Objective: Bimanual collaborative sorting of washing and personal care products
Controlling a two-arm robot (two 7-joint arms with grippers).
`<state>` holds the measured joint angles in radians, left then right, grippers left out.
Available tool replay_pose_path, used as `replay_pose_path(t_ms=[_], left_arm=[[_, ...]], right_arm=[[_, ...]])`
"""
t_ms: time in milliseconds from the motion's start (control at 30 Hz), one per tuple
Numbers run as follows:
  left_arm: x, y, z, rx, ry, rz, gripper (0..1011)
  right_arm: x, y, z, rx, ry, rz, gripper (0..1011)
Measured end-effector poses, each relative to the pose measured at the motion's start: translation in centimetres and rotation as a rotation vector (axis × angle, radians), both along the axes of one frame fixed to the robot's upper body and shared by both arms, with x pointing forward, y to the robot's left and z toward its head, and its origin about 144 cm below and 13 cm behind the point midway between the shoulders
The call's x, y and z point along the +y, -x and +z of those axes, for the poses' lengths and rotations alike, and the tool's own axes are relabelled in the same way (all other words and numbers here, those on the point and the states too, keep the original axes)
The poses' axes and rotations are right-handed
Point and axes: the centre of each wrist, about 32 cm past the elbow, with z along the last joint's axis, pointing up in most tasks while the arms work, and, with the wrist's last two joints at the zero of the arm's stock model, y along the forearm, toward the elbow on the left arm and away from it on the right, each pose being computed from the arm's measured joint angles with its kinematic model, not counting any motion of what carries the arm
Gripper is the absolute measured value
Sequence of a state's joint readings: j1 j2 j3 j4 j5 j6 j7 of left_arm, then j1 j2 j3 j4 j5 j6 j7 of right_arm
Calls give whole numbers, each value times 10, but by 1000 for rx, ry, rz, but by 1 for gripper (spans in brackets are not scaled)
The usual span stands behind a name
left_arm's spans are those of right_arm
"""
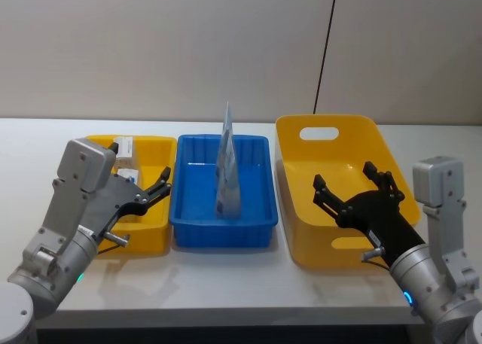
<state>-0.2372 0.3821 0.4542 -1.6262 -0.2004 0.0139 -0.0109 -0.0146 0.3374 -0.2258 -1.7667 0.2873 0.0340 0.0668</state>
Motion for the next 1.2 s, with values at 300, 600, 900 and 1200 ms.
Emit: replay_pose_path(t_ms=[300, 600, 900, 1200], left_arm=[[0, 0, 0, 0, 0, 0, 1001], [0, 0, 0, 0, 0, 0, 1001], [0, 0, 1, 7, -3, -4, 1001], [4, 0, 6, 54, -16, -4, 1002]], right_arm=[[0, 0, 0, 0, 0, 0, 1003], [0, 0, 0, 0, 0, 0, 1003], [0, 0, 0, 0, 0, 0, 1003], [0, 0, 0, 0, 0, 0, 1003]])
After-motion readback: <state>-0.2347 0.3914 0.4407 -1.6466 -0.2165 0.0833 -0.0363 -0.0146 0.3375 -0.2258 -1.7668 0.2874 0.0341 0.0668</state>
